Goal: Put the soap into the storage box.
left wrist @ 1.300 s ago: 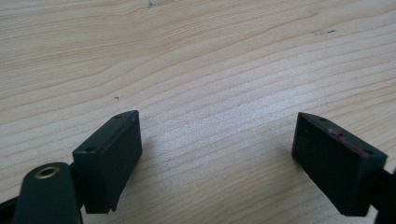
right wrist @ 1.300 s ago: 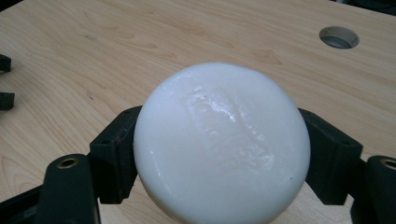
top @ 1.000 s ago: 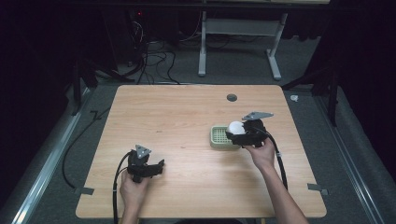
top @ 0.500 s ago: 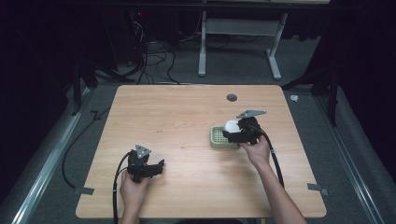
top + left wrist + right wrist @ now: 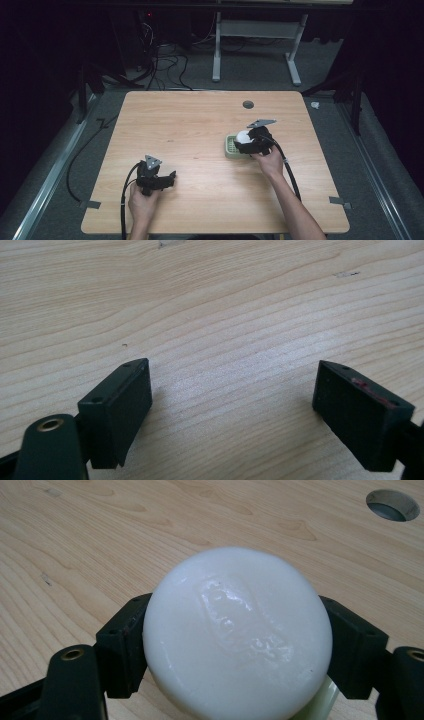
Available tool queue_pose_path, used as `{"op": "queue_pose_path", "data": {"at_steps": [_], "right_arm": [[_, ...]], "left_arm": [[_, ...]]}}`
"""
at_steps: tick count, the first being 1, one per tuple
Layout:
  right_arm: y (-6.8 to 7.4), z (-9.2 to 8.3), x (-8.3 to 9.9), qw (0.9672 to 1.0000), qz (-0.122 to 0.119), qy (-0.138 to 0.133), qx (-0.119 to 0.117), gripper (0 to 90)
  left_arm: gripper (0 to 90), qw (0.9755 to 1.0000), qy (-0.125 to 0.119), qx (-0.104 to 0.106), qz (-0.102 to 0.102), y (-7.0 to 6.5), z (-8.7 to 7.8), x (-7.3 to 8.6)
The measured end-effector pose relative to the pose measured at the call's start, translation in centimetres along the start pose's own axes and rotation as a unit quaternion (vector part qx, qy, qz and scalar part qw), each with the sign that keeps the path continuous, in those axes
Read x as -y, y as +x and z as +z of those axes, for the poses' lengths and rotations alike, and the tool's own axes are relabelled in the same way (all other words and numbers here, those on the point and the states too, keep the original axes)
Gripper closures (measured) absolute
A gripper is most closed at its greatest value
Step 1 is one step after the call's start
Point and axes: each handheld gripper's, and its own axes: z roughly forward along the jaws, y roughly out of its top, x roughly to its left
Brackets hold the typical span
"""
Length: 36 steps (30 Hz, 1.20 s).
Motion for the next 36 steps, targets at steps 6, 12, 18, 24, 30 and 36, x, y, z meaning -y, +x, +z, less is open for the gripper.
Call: {"op": "queue_pose_path", "data": {"at_steps": [6, 12, 18, 24, 30, 36], "right_arm": [[-0.1, 0.7, 0.2, 0.9999, 0.000, 0.009, 0.006, 24.9], [-0.3, 1.4, 0.4, 0.9997, -0.006, 0.020, 0.016, 24.9], [-0.1, 1.9, 0.5, 0.9995, -0.007, 0.026, 0.016, 24.8], [-0.3, 2.3, 0.7, 0.9993, -0.002, 0.033, 0.015, 24.8], [-0.4, 2.5, 0.8, 0.9992, 0.000, 0.037, 0.014, 24.8], [-0.4, 2.9, 1.0, 0.9989, -0.001, 0.045, 0.016, 24.6]], "left_arm": [[16.5, 1.0000, 0.000, 0.000, 0.000, 0.0, 0.0, 0.0], [16.5, 1.0000, 0.000, 0.000, 0.000, 0.0, 0.0, 0.0], [16.4, 1.0000, 0.000, 0.001, 0.000, 0.0, 0.0, 0.0], [16.5, 1.0000, 0.000, 0.001, 0.000, 0.0, 0.0, 0.0], [16.4, 1.0000, 0.000, 0.001, -0.001, 0.0, 0.0, 0.0], [16.5, 1.0000, -0.001, 0.002, -0.001, 0.0, 0.0, 0.0]]}}
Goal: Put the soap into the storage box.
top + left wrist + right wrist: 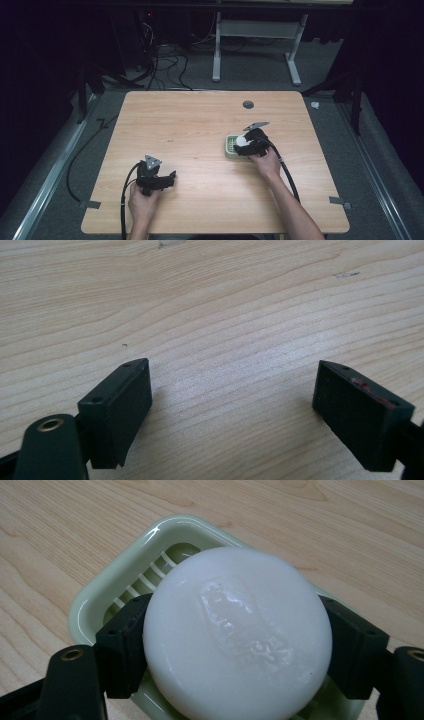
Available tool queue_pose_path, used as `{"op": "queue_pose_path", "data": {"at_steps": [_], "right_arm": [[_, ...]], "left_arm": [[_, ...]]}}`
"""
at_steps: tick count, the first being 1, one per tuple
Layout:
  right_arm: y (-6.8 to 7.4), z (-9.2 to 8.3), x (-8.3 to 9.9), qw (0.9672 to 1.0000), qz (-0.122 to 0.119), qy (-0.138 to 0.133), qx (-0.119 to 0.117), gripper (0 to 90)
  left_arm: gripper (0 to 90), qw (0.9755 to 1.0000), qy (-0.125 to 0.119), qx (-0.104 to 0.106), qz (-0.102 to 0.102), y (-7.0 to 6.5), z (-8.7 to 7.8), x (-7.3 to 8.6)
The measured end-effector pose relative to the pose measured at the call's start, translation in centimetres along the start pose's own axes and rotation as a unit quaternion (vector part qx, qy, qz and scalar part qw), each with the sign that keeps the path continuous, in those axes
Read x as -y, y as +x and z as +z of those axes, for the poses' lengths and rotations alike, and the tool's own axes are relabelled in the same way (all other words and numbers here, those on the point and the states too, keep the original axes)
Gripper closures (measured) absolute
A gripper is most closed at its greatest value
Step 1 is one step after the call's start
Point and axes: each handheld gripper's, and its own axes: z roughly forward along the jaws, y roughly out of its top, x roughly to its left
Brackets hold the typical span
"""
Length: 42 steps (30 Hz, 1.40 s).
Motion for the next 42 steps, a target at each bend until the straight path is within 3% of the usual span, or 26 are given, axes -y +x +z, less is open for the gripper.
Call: {"op": "queue_pose_path", "data": {"at_steps": [15, 42], "right_arm": [[-0.6, -0.3, 0.1, 0.9996, 0.021, -0.010, -0.017, 21.6], [-1.1, -2.8, -0.1, 0.9980, 0.027, -0.049, -0.028, 21.6]], "left_arm": [[16.5, 1.0000, 0.000, -0.001, 0.001, 0.0, 0.0, 0.0], [16.5, 1.0000, 0.000, -0.001, 0.001, 0.0, 0.0, 0.0]]}}
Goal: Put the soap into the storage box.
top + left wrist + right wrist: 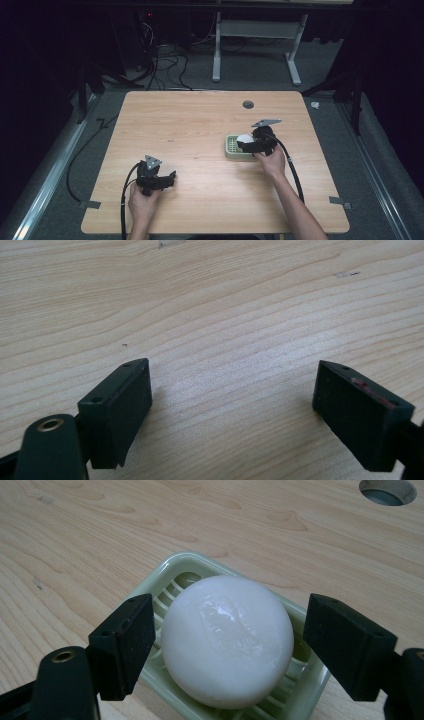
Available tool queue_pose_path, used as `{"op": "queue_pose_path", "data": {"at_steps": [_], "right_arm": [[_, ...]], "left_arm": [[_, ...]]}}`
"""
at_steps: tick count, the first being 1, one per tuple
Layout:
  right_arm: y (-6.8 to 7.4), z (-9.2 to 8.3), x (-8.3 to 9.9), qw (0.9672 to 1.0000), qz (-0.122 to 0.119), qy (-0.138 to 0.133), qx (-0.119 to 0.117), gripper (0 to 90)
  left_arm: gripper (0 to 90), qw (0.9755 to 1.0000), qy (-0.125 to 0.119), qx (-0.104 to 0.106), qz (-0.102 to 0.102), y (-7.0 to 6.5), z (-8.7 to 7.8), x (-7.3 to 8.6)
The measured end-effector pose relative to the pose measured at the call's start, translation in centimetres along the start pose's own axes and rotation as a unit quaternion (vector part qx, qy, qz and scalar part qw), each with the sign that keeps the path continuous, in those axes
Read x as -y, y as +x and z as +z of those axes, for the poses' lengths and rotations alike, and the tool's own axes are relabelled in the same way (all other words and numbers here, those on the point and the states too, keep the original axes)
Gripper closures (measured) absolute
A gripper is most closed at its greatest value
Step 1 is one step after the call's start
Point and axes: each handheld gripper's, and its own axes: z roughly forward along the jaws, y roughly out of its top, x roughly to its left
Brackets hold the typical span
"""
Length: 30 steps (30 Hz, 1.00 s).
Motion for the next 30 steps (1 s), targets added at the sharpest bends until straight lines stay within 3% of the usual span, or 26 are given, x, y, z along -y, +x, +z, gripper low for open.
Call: {"op": "queue_pose_path", "data": {"at_steps": [30], "right_arm": [[-0.4, -3.1, 0.1, 0.9996, 0.009, -0.027, 0.001, 24.1]], "left_arm": [[16.5, 1.0000, 0.000, 0.000, 0.000, 0.0, 0.0, 0.0]]}}
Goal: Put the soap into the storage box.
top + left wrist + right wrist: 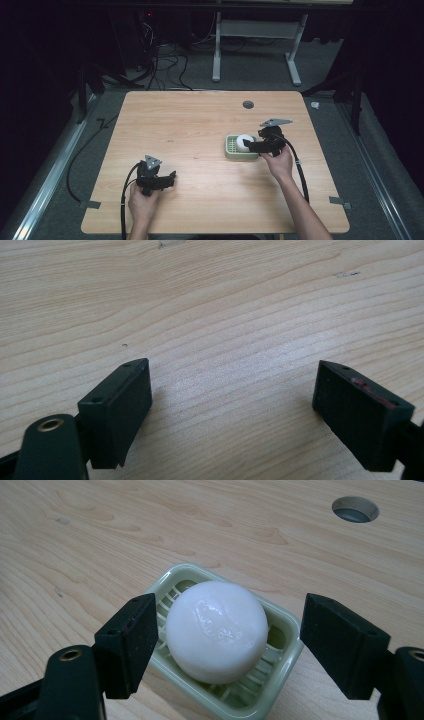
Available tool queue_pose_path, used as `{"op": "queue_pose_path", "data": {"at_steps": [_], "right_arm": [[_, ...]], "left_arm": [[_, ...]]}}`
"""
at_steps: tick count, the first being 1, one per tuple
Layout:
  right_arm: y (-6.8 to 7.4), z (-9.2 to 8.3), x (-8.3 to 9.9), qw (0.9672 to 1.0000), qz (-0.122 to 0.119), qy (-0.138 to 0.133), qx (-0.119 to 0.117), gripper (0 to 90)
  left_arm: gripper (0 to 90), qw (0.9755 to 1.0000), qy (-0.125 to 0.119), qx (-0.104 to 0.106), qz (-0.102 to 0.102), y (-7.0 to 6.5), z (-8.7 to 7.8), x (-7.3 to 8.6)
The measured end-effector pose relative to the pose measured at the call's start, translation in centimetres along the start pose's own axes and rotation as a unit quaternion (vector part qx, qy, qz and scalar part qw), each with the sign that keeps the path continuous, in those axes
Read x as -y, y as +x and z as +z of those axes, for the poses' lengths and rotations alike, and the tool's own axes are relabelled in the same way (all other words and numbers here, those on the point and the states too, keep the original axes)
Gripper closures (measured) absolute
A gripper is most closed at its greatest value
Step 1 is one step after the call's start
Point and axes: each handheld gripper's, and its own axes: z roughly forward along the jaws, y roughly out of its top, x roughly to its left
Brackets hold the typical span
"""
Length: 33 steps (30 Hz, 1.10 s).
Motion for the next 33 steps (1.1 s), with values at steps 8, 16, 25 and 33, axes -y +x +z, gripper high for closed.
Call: {"op": "queue_pose_path", "data": {"at_steps": [8, 16, 25, 33], "right_arm": [[-0.3, -0.7, 0.4, 1.0000, 0.005, -0.006, 0.000, 24.5], [-0.5, -1.5, 0.6, 0.9998, 0.008, -0.018, 0.000, 24.7], [-0.6, -2.4, 0.7, 0.9996, 0.010, -0.026, 0.000, 24.7], [-0.7, -3.1, 1.1, 0.9994, 0.013, -0.033, 0.002, 24.8]], "left_arm": [[16.5, 1.0000, 0.000, 0.000, 0.000, 0.0, 0.0, 0.0], [16.5, 1.0000, 0.000, 0.000, 0.000, 0.0, 0.0, 0.0], [16.4, 1.0000, 0.000, 0.000, 0.000, 0.0, 0.0, 0.0], [16.5, 1.0000, 0.000, 0.000, 0.000, 0.0, 0.0, 0.0]]}}
